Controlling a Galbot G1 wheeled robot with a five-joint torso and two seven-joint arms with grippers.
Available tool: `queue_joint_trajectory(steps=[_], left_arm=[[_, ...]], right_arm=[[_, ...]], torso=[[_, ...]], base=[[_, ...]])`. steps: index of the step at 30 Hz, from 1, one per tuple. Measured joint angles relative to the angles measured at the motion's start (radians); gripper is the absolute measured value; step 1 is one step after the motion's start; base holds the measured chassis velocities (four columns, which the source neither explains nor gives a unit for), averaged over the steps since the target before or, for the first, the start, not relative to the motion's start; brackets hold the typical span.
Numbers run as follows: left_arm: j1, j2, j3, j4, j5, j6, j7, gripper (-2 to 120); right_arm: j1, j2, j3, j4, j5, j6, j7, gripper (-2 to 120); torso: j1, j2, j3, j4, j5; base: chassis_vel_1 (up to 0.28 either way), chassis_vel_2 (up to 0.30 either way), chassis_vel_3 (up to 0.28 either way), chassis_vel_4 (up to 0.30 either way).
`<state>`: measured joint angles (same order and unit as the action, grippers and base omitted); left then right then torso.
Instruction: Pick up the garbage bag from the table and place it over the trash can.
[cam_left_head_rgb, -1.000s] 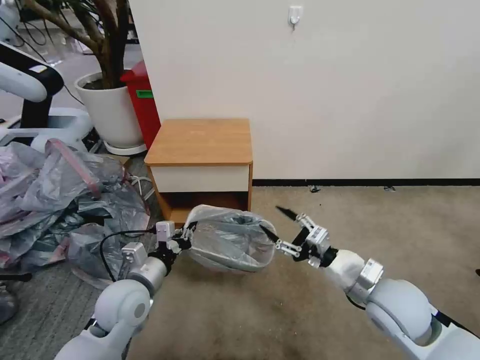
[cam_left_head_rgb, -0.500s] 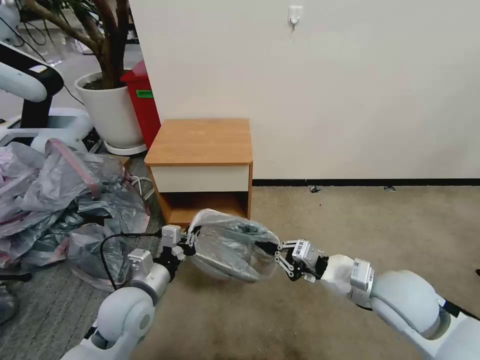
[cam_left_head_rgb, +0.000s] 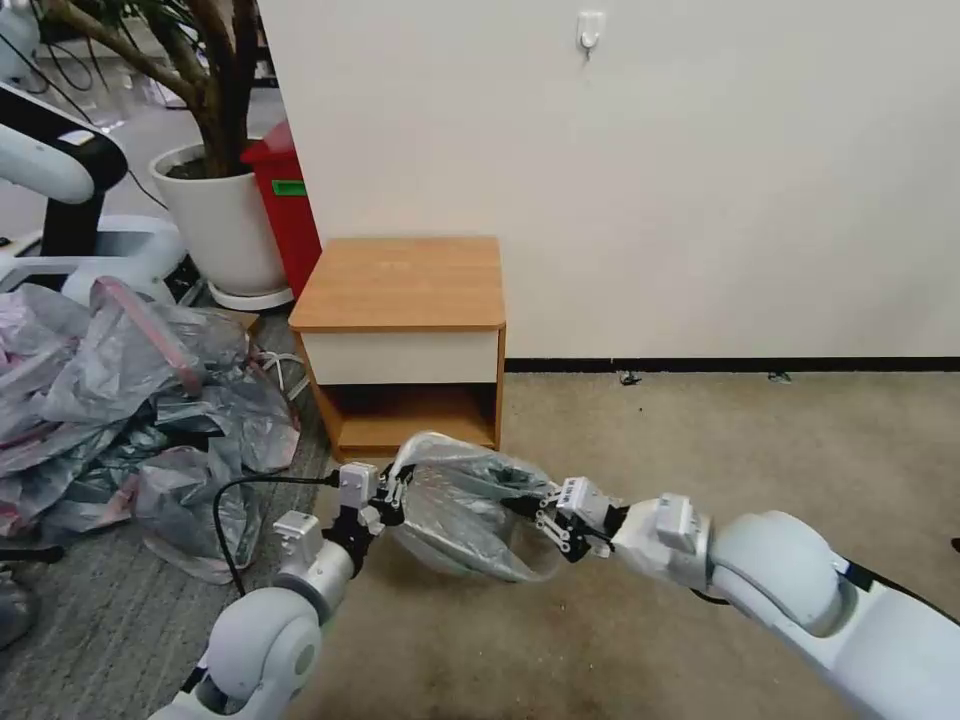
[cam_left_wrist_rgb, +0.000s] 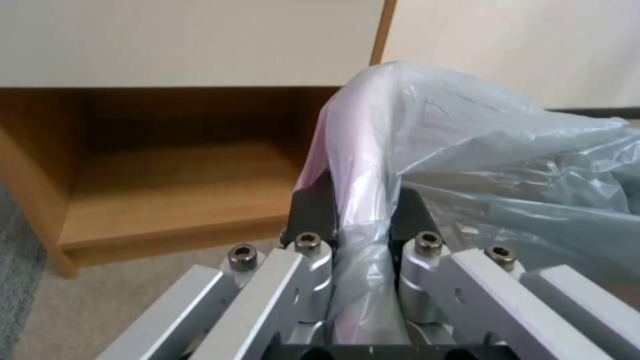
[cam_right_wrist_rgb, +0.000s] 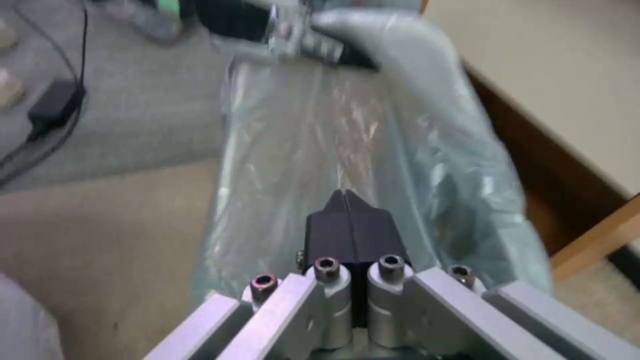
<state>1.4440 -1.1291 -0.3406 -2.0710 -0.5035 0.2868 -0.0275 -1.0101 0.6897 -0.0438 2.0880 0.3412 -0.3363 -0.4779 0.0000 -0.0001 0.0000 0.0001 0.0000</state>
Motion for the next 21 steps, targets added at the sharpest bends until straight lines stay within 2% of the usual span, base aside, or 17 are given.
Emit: queue_joint_trajectory(steps=[2, 7, 21], left_arm=[[-0.007, -0.012, 0.011, 0.012, 0.015, -0.001, 0.001, 9], [-0.015, -0.027, 0.023, 0.028, 0.03, -0.003, 0.005, 9], [-0.021, -0.046, 0.042, 0.051, 0.052, -0.014, 0.011, 9]], right_arm=[[0.083, 0.0, -0.087, -0.036, -0.003, -0.057, 0.001, 0], [0.175, 0.021, -0.172, -0.088, -0.003, -0.105, 0.01, 0], [0.323, 0.081, -0.317, -0.196, -0.005, -0.143, 0.024, 0]], torso=[[0.0, 0.0, 0.0, -0.0001, 0.0001], [0.0, 0.0, 0.0, 0.0, 0.0], [0.0, 0.0, 0.0, 0.0, 0.0]], base=[[0.0, 0.0, 0.0, 0.0], [0.0, 0.0, 0.0, 0.0], [0.0, 0.0, 0.0, 0.0]])
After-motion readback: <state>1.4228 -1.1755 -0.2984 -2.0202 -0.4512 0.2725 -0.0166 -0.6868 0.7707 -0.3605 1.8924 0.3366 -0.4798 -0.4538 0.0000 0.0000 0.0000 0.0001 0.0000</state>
